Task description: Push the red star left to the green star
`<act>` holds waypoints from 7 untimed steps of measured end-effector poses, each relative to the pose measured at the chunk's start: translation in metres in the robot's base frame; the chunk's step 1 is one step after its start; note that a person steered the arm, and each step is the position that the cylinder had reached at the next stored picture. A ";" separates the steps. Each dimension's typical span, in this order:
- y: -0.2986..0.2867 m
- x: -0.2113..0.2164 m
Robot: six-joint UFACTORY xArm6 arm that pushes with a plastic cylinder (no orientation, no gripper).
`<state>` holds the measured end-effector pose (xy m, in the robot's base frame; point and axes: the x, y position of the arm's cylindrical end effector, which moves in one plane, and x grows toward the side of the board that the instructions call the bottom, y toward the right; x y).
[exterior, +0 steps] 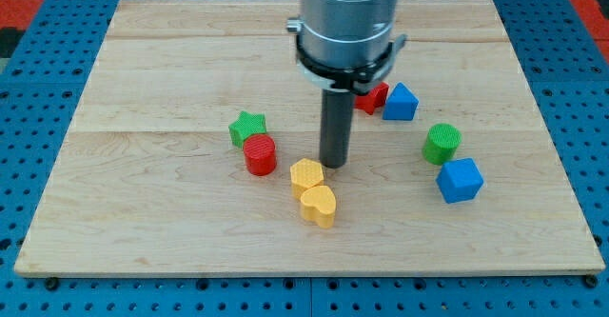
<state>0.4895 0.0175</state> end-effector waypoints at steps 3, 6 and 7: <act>-0.014 -0.009; 0.095 -0.053; 0.114 -0.054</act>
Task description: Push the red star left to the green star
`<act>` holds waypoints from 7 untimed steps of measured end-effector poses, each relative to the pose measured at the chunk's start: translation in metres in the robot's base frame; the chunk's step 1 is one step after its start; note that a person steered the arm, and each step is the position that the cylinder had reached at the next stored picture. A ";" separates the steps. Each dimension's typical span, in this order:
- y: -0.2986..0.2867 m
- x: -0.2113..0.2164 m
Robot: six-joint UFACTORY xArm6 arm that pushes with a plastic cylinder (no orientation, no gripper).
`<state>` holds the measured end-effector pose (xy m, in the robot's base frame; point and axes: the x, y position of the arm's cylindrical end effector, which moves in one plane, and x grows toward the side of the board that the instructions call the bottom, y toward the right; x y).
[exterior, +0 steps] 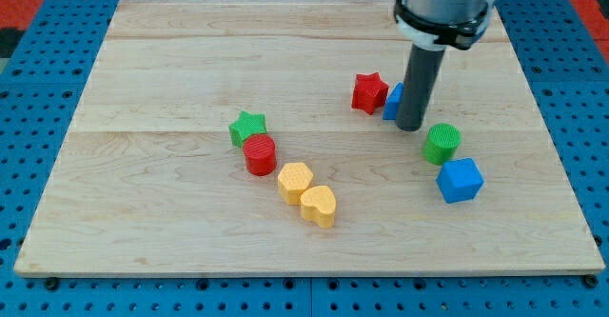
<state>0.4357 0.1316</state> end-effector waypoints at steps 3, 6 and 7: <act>0.045 -0.049; 0.050 -0.064; 0.055 -0.036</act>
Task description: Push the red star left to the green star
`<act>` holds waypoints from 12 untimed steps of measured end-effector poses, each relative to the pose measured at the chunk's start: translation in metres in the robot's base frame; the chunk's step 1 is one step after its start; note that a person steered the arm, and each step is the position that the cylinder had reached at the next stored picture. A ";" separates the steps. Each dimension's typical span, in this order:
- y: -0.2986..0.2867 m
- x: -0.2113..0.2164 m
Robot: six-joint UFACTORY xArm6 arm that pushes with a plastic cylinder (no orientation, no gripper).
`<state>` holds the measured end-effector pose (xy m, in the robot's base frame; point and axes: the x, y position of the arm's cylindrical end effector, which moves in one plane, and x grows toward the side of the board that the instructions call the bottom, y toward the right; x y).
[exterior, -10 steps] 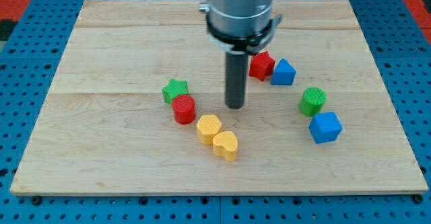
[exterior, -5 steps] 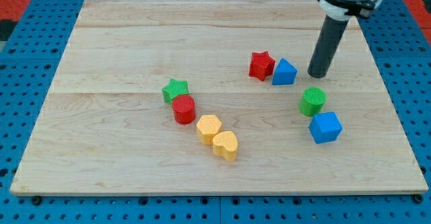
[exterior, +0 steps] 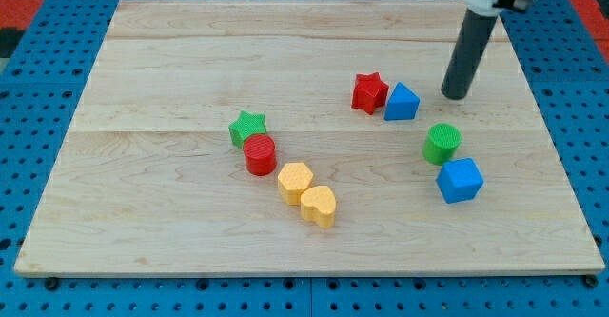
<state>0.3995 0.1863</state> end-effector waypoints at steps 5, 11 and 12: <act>-0.152 -0.027; -0.245 -0.066; -0.261 -0.050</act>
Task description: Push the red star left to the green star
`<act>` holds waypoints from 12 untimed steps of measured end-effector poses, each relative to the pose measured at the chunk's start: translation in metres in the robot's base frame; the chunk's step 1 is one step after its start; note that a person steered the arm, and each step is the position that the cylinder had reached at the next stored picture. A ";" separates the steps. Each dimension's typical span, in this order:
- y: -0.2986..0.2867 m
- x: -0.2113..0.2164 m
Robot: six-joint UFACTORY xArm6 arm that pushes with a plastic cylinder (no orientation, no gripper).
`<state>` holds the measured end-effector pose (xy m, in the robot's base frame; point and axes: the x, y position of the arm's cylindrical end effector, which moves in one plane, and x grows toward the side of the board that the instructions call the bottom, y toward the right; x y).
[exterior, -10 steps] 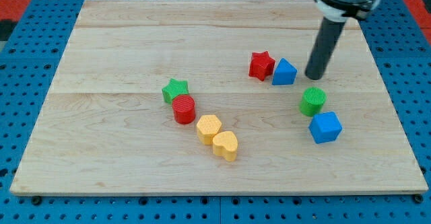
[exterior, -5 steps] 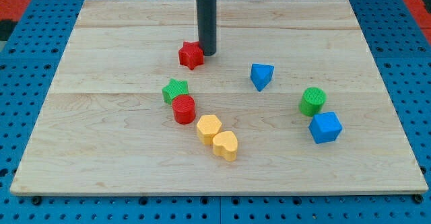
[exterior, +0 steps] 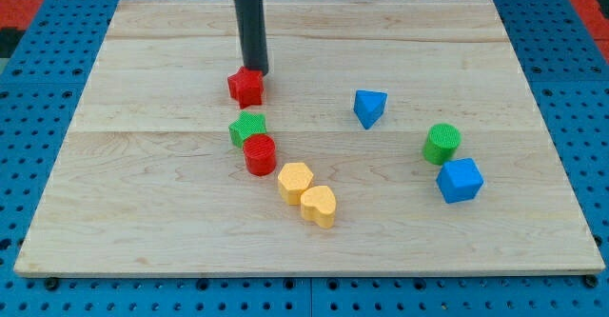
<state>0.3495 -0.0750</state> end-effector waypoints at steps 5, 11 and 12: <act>0.020 0.013; -0.084 0.097; -0.090 0.064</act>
<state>0.4135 -0.1653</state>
